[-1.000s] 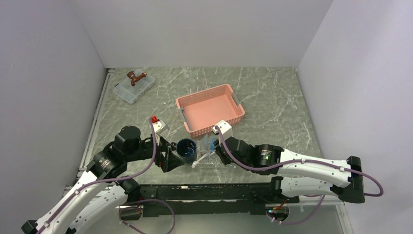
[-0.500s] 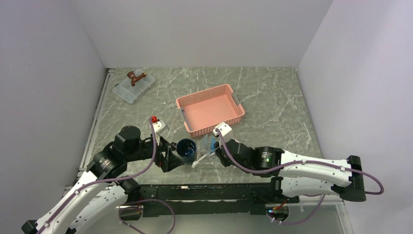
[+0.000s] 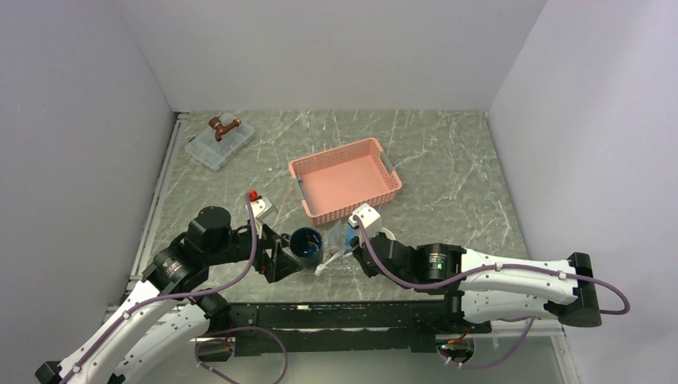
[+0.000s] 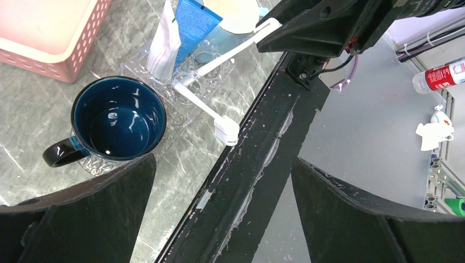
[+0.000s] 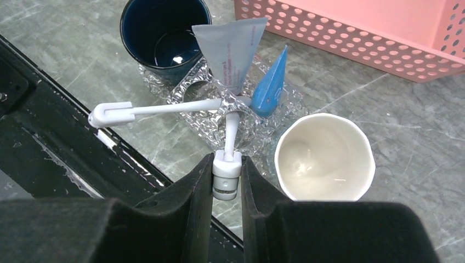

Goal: Prepare toiletry sets of a toothbrush and toothpaste on the tray

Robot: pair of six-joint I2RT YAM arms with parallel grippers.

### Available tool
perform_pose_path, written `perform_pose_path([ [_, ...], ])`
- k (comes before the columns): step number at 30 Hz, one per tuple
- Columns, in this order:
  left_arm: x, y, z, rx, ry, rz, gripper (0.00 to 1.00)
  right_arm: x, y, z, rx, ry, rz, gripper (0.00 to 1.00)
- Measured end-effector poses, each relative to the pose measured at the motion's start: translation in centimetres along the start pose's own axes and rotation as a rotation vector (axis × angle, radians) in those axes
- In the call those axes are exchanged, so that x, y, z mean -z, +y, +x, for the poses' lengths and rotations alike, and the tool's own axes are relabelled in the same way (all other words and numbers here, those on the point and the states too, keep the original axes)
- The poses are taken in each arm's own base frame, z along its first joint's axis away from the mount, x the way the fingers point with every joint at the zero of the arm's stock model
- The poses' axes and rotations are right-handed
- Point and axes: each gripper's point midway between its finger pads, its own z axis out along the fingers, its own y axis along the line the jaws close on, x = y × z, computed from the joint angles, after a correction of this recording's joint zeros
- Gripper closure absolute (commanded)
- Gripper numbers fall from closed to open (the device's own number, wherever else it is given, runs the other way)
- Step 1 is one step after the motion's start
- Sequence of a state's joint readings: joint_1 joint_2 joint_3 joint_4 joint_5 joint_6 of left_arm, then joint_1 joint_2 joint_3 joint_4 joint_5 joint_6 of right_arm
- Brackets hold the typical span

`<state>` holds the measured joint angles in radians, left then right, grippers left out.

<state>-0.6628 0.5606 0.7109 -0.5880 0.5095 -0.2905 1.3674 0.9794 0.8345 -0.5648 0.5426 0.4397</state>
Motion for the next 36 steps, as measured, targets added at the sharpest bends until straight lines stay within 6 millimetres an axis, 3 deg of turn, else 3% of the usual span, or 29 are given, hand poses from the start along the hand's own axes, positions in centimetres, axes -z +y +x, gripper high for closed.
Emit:
perform_pose_path([
  [20, 0.0, 0.0, 0.0, 0.0, -0.001, -0.001, 0.01, 0.2, 0.0, 1.3, -0.004, -0.053, 0.082, 0.77],
  [36, 0.0, 0.0, 0.0, 0.001, 0.0, -0.002, 0.01, 0.1, 0.3, 1.5, -0.026, -0.08, 0.092, 0.68],
])
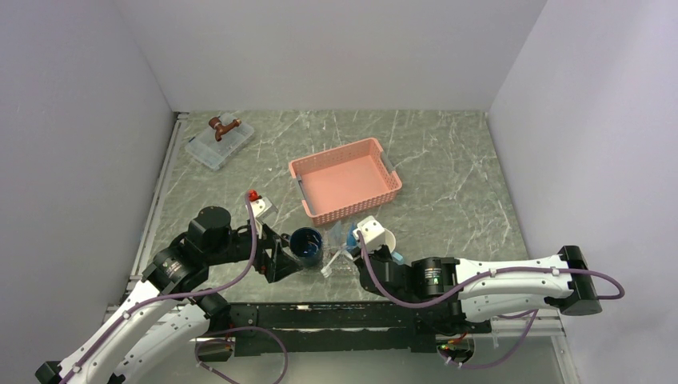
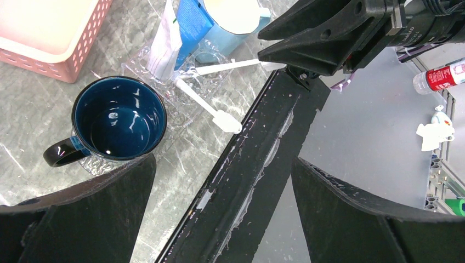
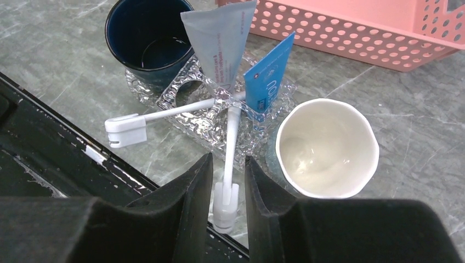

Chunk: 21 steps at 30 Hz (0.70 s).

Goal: Prepare toiletry sets of a toothbrush and toothpaste on the tray

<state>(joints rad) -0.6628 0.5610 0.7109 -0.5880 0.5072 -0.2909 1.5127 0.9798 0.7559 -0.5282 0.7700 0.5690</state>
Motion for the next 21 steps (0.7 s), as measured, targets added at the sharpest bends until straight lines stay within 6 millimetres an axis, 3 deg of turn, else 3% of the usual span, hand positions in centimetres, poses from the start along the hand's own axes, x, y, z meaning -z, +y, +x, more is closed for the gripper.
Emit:
perform_pose_path([
  [21, -0.01, 0.11, -0.03, 0.0, -0.002, -0.006, 0.01, 0.67, -0.31, -0.87, 0.005, -0.032, 0.032, 0.59],
])
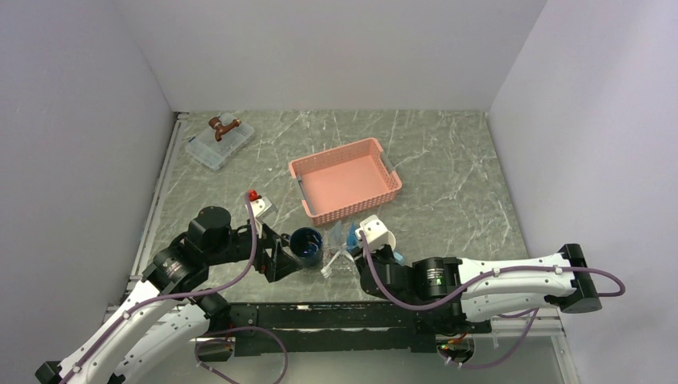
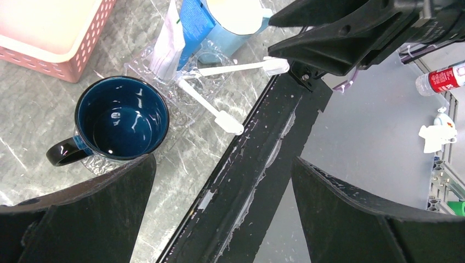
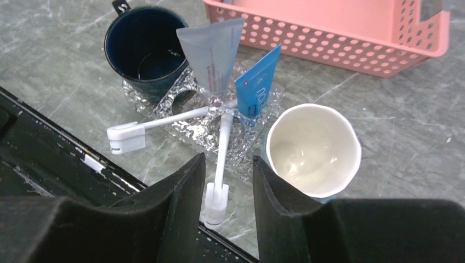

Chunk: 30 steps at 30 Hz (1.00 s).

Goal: Prepare toiletry sets of a toothbrush and toothpaste on the tray

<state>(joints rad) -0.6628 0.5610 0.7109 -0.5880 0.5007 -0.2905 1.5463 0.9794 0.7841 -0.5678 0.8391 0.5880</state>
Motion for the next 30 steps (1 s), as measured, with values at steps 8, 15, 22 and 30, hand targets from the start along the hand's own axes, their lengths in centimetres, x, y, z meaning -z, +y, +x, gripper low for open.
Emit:
perform_pose_path([
  [8, -0.1, 0.7, 0.0, 0.004, -0.001, -0.04, 0.0, 0.9, -1.0, -3.0, -0.01, -0.062, 0.046, 0.43],
  [15, 0.5, 2.3, -0.9, -0.002, -0.025, -0.15, 0.0, 1.2, -2.9, -5.4, 0.022, -0.104, 0.12, 0.39],
  [22, 2.5, 4.2, -4.3, -0.024, -0.11, -0.333, 0.01, -0.1, -8.7, -7.0, -0.007, -0.087, 0.258, 0.36],
  [30, 4.2, 8.0, -5.3, -0.008, -0.12, -0.585, 0.01, -1.0, -14.0, -8.5, -0.098, -0.087, 0.349, 0.28],
])
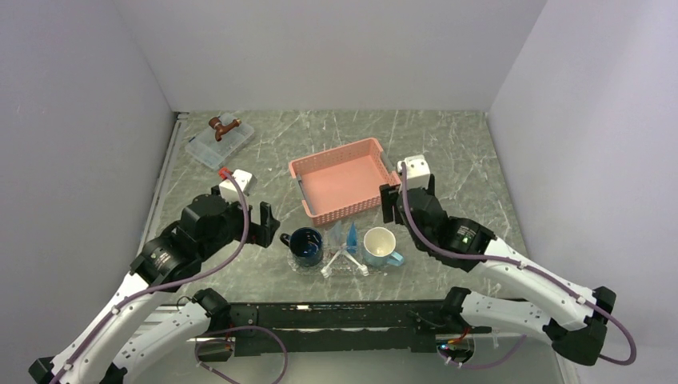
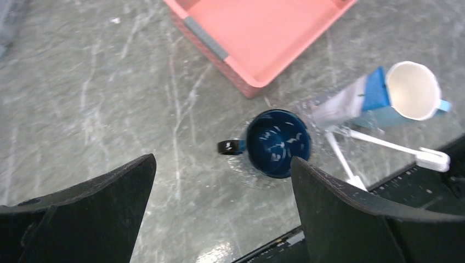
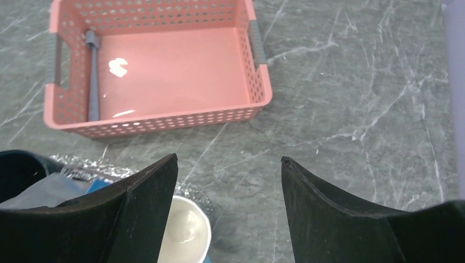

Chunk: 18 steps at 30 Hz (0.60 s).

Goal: Prepare toiletry sets of a toothbrush and toothpaste on the tray

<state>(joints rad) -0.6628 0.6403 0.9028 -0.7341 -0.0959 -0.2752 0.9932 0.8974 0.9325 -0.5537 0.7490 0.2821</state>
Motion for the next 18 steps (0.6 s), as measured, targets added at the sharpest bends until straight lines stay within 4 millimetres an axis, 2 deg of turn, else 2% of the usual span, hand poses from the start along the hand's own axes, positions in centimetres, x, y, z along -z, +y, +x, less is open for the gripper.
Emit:
perform_pose_path([
  [3, 0.0, 1.5, -0.3, -0.003, -0.003, -0.086, 0.01, -1.4, -1.3, 0.2, -0.029, 0.028, 0.039, 0.27],
  [8, 0.6, 3.1, -1.9, -0.003, -0.044, -0.188, 0.01, -3.5, -4.0, 0.7, -0.094, 0.073, 0.11, 0.26],
  [13, 1.0, 4.3, -3.4, -0.006, -0.084, -0.267, 0.01, -5.0, -7.4, 1.1, -0.195, 0.104, 0.182, 0.26],
  [18, 0.6, 5.9, -4.0, -0.002, -0.081, -0.342, 0.01, -6.2, -9.5, 1.9, -0.286, 0.144, 0.205, 0.24],
])
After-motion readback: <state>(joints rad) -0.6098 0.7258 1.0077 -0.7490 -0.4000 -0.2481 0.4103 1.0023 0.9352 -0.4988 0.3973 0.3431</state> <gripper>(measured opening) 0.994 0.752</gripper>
